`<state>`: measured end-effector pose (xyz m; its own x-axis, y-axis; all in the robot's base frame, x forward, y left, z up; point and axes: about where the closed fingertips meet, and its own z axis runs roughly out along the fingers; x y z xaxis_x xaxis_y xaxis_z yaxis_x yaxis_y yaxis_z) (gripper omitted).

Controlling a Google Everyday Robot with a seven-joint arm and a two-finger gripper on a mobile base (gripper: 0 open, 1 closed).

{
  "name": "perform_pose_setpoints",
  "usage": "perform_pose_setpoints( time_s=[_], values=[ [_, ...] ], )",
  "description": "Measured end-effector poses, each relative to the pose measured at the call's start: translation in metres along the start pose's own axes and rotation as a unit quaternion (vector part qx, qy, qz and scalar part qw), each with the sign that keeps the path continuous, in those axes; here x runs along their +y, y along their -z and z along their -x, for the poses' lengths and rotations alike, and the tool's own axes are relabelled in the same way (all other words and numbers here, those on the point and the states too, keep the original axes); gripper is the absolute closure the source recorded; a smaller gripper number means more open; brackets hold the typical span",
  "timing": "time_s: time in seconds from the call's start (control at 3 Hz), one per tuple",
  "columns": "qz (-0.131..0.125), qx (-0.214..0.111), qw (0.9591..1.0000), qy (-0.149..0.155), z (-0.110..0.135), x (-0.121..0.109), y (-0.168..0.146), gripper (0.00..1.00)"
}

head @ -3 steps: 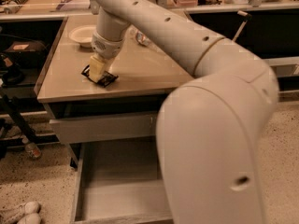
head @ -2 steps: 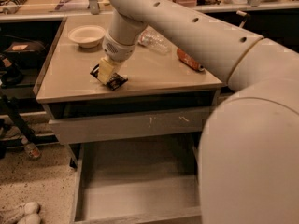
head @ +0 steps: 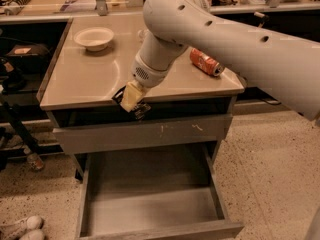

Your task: Place rxbar chocolate into middle drawer

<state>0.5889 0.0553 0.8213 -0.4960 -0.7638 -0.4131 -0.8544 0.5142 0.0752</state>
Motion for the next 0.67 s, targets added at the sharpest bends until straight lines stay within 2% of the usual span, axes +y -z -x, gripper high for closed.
perform_pose_setpoints(
  time_s=[0.33, 0.67],
  values=[
    [-0.001, 0.016, 0.9996, -0.024, -0.031, 0.011, 0.000, 1.00],
    [0.013, 0.042, 0.9961, -0.077, -0.091, 0.031, -0.005, 1.00]
  ],
)
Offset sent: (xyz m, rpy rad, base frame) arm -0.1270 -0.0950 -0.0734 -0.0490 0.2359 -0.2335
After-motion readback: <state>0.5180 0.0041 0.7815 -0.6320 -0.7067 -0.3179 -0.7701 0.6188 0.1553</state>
